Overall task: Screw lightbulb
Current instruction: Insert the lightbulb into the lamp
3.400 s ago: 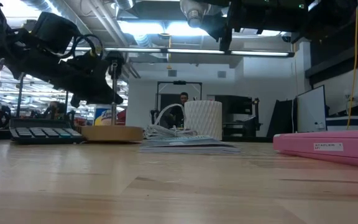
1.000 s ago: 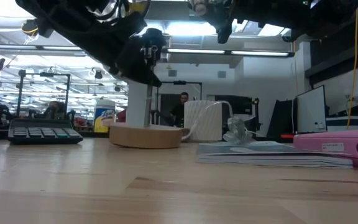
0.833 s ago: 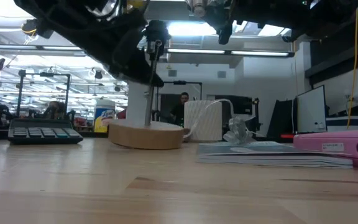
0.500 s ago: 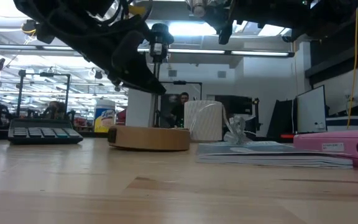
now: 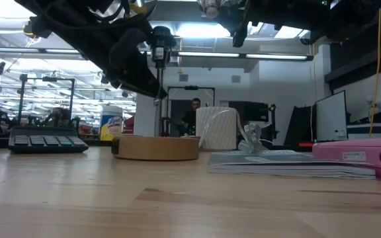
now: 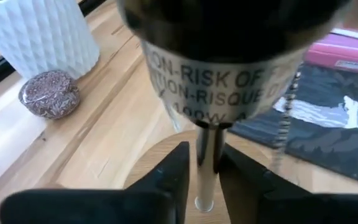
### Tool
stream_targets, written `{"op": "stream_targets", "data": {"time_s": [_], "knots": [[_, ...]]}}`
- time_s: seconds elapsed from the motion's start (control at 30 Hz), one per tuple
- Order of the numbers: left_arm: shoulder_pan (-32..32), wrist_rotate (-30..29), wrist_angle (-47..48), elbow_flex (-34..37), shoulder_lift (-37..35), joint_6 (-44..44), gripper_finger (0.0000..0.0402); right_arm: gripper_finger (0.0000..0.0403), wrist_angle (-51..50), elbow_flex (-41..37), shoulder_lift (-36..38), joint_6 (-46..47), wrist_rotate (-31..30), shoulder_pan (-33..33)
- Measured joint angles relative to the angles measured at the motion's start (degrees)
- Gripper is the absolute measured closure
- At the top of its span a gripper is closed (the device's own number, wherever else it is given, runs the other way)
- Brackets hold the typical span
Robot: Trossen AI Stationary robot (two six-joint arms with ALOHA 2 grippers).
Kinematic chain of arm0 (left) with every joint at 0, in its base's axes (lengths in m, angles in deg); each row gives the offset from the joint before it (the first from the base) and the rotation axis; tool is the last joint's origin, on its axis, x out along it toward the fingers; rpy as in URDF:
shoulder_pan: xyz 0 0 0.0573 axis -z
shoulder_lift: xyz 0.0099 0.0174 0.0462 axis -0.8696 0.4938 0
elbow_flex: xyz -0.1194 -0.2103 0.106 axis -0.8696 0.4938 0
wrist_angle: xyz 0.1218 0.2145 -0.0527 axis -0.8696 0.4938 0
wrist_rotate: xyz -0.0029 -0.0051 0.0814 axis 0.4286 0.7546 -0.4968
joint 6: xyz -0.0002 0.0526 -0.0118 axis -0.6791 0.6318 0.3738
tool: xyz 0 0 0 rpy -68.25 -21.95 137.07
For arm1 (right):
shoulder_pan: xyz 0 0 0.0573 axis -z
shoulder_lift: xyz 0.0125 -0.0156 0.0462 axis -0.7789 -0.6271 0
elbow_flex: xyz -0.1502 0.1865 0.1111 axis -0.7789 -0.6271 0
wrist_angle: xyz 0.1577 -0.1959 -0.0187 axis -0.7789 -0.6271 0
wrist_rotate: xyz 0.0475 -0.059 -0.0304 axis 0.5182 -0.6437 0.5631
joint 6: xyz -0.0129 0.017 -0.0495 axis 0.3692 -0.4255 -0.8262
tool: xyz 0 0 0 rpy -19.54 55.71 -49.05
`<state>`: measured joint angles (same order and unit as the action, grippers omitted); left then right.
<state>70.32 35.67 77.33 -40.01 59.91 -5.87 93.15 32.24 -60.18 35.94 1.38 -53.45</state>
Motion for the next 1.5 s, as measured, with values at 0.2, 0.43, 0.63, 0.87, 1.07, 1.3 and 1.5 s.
{"op": "stream_targets", "data": {"time_s": [0.2,0.43,0.63,0.87,1.07,1.3,1.5], "knots": [[-0.1,0.2,0.8,0.2,0.1,-3.1,0.0244,0.015,0.1,0.0,0.0,0.0,0.0,0.0],[0.3,0.2,5.5,0.2,-3.5,-4.7,0.0222,0.015,1.5,0.0,0.0,-3.7,-2.2,0.0],[2.3,0.3,19.6,0.2,-12.9,-12.4,0.0221,0.015,1.8,2.4,-0.9,-11.1,-5.1,0.1],[6.4,3.2,21.5,0.2,-25.5,-18.1,0.0221,0.015,1.3,10.6,-6.9,-18.0,-4.5,0.1],[9.6,3.3,19.7,0.2,-33.0,-14.9,0.0221,0.015,1.3,14.5,-11.8,-21.8,-4.6,0.1],[11.1,2.9,2.5,0.2,-32.6,0.0,0.0221,0.015,1.4,16.4,-15.8,-24.3,-4.5,0.1],[10.8,2.8,-6.9,0.2,-30.1,9.2,0.0221,0.015,2.0,16.8,-16.2,-26.3,-4.5,0.0]]}}
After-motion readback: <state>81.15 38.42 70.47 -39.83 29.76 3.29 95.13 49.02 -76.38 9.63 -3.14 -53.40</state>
